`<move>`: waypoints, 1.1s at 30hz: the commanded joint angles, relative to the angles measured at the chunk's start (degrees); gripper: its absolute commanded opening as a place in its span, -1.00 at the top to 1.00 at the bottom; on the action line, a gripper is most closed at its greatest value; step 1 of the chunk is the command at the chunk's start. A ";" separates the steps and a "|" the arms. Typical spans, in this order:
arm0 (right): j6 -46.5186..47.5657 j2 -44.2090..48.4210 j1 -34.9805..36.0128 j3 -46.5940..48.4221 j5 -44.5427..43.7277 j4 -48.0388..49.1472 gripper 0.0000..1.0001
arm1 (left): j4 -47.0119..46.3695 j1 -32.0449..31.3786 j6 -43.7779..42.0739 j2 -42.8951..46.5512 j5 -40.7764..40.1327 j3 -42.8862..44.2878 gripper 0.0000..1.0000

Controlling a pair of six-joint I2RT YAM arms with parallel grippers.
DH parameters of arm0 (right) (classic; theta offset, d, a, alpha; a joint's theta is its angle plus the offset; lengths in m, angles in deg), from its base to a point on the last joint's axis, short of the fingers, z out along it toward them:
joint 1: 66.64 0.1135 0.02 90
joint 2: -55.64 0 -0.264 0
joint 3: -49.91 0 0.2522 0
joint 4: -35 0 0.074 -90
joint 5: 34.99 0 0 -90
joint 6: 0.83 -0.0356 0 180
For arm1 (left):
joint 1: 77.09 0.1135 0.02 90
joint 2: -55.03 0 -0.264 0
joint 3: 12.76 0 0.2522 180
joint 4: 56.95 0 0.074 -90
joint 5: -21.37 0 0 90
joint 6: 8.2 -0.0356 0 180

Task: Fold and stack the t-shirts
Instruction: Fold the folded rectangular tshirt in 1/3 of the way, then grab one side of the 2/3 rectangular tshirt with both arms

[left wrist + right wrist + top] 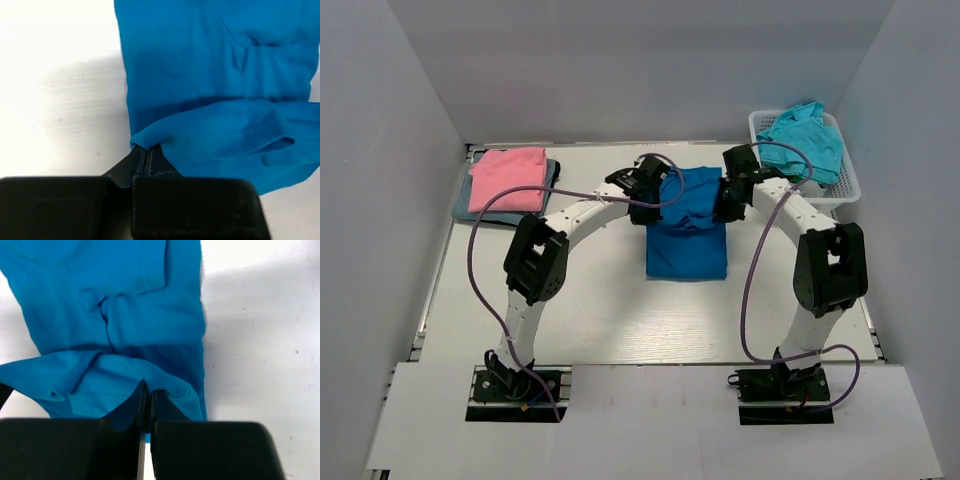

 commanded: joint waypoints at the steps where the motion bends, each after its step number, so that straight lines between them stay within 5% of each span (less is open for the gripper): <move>1: 1.49 -1.97 -1.12 4.04 2.19 2.75 1.00 | -2.46 1.49 -0.69 0.69 1.93 2.58 1.00; 7: 0.88 -7.77 -2.44 6.77 5.53 2.93 0.97 | -4.65 2.64 -2.70 -3.35 4.40 4.86 0.93; 10: -0.18 -11.28 -3.15 10.01 7.28 2.50 0.57 | -5.45 3.86 -3.59 -6.68 6.86 8.27 0.72; 12: -1.49 -13.40 -3.59 13.62 7.38 1.97 0.20 | -3.70 4.48 -4.20 -8.71 6.70 11.44 -0.27; 13: -1.85 -14.54 -3.85 14.76 7.55 1.88 -0.46 | -2.30 5.26 -4.20 -9.67 5.90 15.46 -0.61; 14: -2.46 -16.20 -4.37 19.55 7.47 1.10 -0.81 | 0.33 6.32 -4.20 -11.16 4.41 17.59 -0.99; 20: 0.17 -17.11 -5.00 30.15 12.03 -1.72 -0.81 | 2.20 9.93 -2.97 -6.01 2.72 19.03 -1.00; 25: 1.85 -4.83 -4.99 7.01 15.37 4.42 -0.81 | -3.68 9.76 -2.97 6.64 7.20 -2.71 -1.00; 29: 1.75 8.46 -5.17 -13.22 13.88 8.20 -0.81 | -9.13 7.83 -3.59 14.74 18.35 -17.78 -1.00; 33: 1.93 16.20 -6.05 -24.33 15.11 8.83 -0.81 | -15.99 5.28 -1.48 18.71 23.73 -30.79 -1.00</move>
